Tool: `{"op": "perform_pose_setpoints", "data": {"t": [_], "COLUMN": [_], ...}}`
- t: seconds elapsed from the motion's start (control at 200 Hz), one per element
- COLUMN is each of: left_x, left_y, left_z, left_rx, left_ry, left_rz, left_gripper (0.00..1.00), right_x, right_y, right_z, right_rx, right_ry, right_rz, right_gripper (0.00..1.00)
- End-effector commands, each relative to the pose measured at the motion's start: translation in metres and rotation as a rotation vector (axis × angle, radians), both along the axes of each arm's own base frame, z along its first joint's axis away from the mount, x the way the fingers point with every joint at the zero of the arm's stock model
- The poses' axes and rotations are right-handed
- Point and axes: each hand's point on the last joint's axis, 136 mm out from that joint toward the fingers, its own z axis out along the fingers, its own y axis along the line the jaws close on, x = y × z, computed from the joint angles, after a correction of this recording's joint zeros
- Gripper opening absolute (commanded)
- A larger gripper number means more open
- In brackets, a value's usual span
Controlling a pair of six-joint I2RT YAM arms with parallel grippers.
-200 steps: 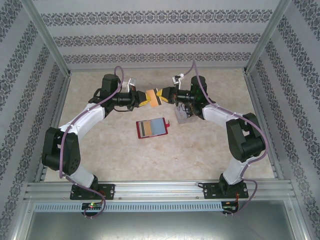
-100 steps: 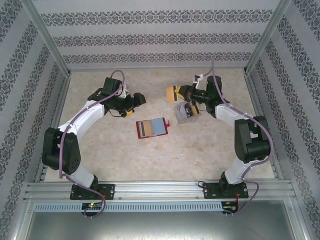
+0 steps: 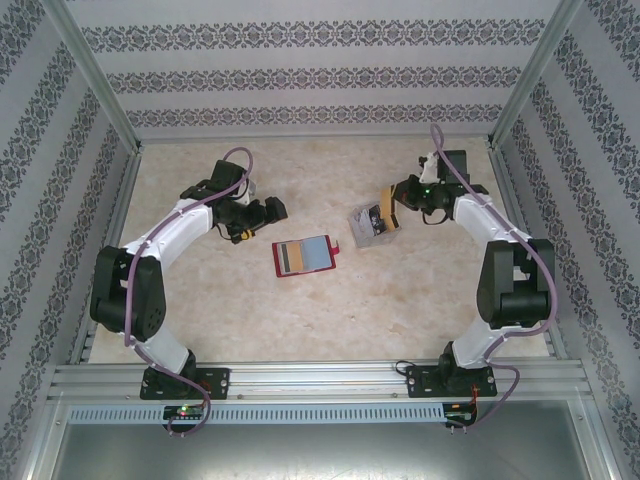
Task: Take the credit cards out of the card holder
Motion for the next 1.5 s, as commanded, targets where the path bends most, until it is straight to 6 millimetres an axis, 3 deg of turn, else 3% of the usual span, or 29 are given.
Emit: {"op": "perform_pose_setpoints", "data": {"t": [0.0,0.315,0.659,0.944,1.024,1.094,1.169,1.384,1.494], "left_x": [0.003,0.001,0.000,0.000,0.000,0.000,-0.001,-0.005,-0.006], "left_y": [0.007,0.005,-0.002,-0.004,-0.004,-0.004,-0.004,0.004,0.009], "left_z": [-0.002,-0.006,-0.009,-0.007,-0.007,-0.008,-0.006,-0.004,-0.007], "left_rx": [0.029,0.019,-0.019,-0.034,-0.039,-0.041,-0.037,-0.001,0.022], "left_ry": [0.010,0.030,0.058,0.056,0.055,0.057,0.055,0.041,0.043], "left_rz": [-0.009,-0.016,-0.027,-0.023,-0.023,-0.023,-0.021,-0.005,0.017], "left_gripper": [0.99,0.99,0.99,0.99,0.99,1.00,0.99,0.99,0.99], "right_x": [-0.006,-0.007,0.009,-0.003,-0.004,-0.004,-0.004,-0.010,-0.023], "right_y": [-0.014,-0.015,-0.008,-0.012,-0.013,-0.013,-0.012,-0.008,0.014], "right_z": [0.003,-0.010,-0.025,-0.038,-0.042,-0.042,-0.034,0.005,0.016], "right_rx": [-0.213,-0.295,-0.302,-0.330,-0.343,-0.354,-0.343,-0.341,-0.346], "right_ry": [-0.035,-0.004,0.033,0.068,0.077,0.082,0.078,0.007,-0.008], "right_rz": [0.120,0.243,0.260,0.266,0.258,0.254,0.243,0.196,0.206], "right_gripper": [0.00,0.00,0.00,0.00,0.09,0.24,0.33,0.43,0.46]}}
